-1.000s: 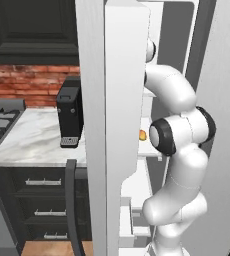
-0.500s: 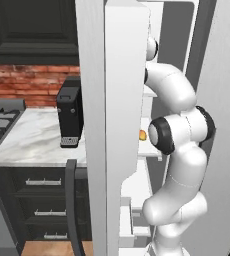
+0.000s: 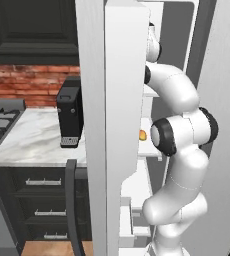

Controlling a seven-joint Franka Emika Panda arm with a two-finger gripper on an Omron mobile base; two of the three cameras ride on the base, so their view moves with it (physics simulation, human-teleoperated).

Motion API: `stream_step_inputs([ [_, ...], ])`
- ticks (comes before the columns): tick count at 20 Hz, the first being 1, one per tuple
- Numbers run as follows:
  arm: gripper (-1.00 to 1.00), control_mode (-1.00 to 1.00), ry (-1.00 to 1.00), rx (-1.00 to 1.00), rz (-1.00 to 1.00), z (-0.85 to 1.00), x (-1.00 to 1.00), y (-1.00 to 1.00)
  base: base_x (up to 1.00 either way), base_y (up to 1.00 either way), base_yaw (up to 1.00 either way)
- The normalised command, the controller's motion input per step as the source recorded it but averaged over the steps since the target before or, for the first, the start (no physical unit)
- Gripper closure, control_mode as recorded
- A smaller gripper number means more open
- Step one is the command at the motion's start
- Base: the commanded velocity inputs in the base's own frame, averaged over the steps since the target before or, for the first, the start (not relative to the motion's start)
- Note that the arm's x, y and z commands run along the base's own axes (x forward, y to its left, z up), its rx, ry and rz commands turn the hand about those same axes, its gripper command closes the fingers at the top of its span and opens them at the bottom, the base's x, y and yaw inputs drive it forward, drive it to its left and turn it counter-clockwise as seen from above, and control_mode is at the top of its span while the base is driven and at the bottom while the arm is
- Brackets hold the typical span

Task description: Take the pear and lemon from the highest rack and move them to the second highest rack where the mushroom and mango are located, to maximize freezer space. Close the freezer door after rearranging.

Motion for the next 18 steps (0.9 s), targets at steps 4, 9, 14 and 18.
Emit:
stream_step_inputs([
  [4, 1.00, -1.00, 0.00, 0.00, 0.00, -0.38, 0.02, 0.03, 0.00, 0.00, 0.00],
  [9, 1.00, -1.00, -0.05, 0.01, 0.01, -0.35, 0.03, 0.06, 0.00, 0.00, 0.00],
  [14, 1.00, -1.00, -0.19, 0.04, 0.02, -0.20, -0.02, 0.06, 0.00, 0.00, 0.00],
  [18, 1.00, -1.00, -0.20, 0.05, 0.00, -0.10, -0.42, 0.04, 0.00, 0.00, 0.00],
])
